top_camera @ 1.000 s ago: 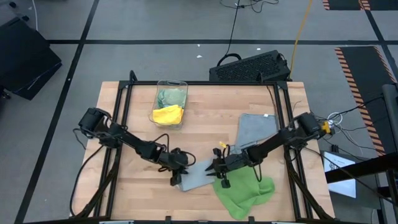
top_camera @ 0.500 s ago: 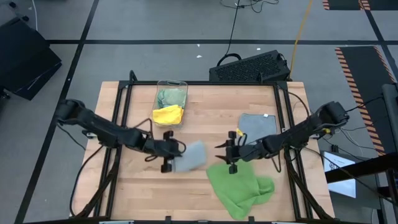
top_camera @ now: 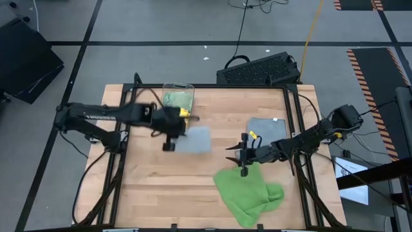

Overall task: Fold microfiber towels
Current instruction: Put the center gray microfiber cloth into the transparent bin

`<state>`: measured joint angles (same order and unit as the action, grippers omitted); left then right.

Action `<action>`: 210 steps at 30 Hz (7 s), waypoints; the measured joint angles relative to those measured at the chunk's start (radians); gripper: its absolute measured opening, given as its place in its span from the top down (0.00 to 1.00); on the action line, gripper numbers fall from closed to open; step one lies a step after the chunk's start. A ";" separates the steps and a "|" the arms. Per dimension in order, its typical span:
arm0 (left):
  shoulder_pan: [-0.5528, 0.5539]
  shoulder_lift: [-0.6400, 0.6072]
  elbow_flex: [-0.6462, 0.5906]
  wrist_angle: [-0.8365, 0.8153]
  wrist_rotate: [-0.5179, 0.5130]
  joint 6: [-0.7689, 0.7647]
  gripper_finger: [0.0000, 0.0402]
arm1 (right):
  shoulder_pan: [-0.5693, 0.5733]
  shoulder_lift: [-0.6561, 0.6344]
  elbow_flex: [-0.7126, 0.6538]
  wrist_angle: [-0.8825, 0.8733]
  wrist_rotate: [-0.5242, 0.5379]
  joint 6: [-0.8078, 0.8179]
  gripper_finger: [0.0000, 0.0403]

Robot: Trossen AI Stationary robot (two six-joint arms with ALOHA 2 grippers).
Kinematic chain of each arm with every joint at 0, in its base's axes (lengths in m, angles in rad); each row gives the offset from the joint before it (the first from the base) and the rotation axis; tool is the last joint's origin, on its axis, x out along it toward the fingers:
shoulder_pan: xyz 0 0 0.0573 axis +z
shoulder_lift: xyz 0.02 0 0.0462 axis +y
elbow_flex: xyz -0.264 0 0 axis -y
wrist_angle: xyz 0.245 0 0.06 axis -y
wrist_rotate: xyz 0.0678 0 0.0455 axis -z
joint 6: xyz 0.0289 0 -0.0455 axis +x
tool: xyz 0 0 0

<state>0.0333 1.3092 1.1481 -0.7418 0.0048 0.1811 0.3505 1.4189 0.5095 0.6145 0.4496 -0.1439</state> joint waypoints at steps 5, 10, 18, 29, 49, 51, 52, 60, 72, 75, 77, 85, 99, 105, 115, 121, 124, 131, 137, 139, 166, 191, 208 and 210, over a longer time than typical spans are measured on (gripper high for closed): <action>0.180 -0.002 0.116 -0.168 0.006 0.124 0.96 | -0.018 0.000 0.000 -0.002 0.000 -0.011 0.61; 0.391 -0.001 0.155 -0.235 0.047 0.292 0.96 | -0.024 0.000 0.000 -0.005 -0.003 -0.037 0.61; 0.679 0.082 0.155 -0.244 0.131 0.471 0.96 | -0.024 0.000 0.000 -0.005 -0.004 -0.055 0.61; 0.745 0.269 0.155 -0.244 0.230 0.730 0.96 | -0.045 0.000 0.000 -0.008 -0.005 -0.088 0.61; 0.769 0.315 0.155 -0.069 0.200 0.802 0.96 | -0.126 0.000 0.000 -0.020 -0.009 -0.110 0.61; 0.776 0.329 0.155 -0.061 0.196 0.787 0.94 | -0.137 0.000 0.000 -0.020 -0.009 -0.116 0.61; 0.778 0.341 0.156 -0.059 0.188 0.774 0.93 | -0.143 0.000 0.000 -0.020 -0.009 -0.119 0.61; 0.799 0.441 0.154 -0.066 0.121 0.623 0.91 | -0.173 0.000 0.001 -0.004 -0.092 -0.130 0.61; 0.763 0.359 0.154 -0.055 -0.134 0.504 0.59 | -0.174 0.000 0.001 -0.013 -0.093 -0.129 0.61; 0.742 0.297 0.155 -0.052 -0.134 0.483 0.53 | -0.180 0.000 0.001 -0.013 -0.094 -0.136 0.61; 0.734 0.265 0.155 -0.048 -0.115 0.442 0.52 | -0.188 0.000 0.001 -0.012 -0.095 -0.135 0.61; 0.715 0.265 0.093 0.016 -0.110 0.286 0.68 | -0.216 0.000 0.001 -0.003 -0.128 -0.133 0.61; 0.736 0.446 -0.057 0.222 -0.139 0.228 0.92 | -0.248 0.000 0.001 -0.013 -0.154 -0.130 0.61; 0.734 0.427 -0.036 0.162 -0.156 0.253 0.90 | -0.253 0.000 0.001 -0.016 -0.170 -0.110 0.61; 0.698 0.237 0.022 0.147 -0.139 0.187 0.90 | -0.253 0.000 0.001 -0.020 -0.167 -0.062 0.61; 0.653 0.234 0.022 0.178 -0.107 0.039 0.90 | -0.253 0.000 0.001 -0.020 -0.166 -0.048 0.61; 0.650 0.257 0.022 0.223 -0.072 -0.121 0.90 | -0.253 0.000 0.001 -0.020 -0.166 -0.047 0.61; 0.669 0.310 0.022 0.266 -0.064 -0.169 0.90 | -0.260 0.000 0.001 -0.020 -0.166 -0.048 0.61; 0.684 0.402 0.022 0.257 -0.063 -0.163 0.90 | -0.264 0.000 0.001 -0.020 -0.166 -0.048 0.61; 0.683 0.437 0.022 0.284 -0.067 -0.158 0.90 | -0.264 0.000 0.001 -0.020 -0.165 -0.048 0.61; 0.616 0.200 -0.025 0.191 -0.045 -0.153 0.90 | -0.271 0.000 0.001 -0.013 -0.166 -0.051 0.61; 0.627 0.253 -0.077 0.345 -0.055 -0.160 0.90 | -0.271 0.000 0.001 -0.020 -0.167 -0.003 0.61; 0.657 0.498 -0.076 0.519 -0.037 -0.148 0.90 | -0.256 0.000 0.000 -0.021 -0.168 0.004 0.61; 0.662 0.503 -0.076 0.538 0.009 -0.126 0.90 | -0.256 0.000 0.000 -0.021 -0.168 0.008 0.61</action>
<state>0.6957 1.8122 1.0721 -0.2041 0.0137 0.0549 0.0944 1.4189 0.5099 0.5930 0.2817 -0.1358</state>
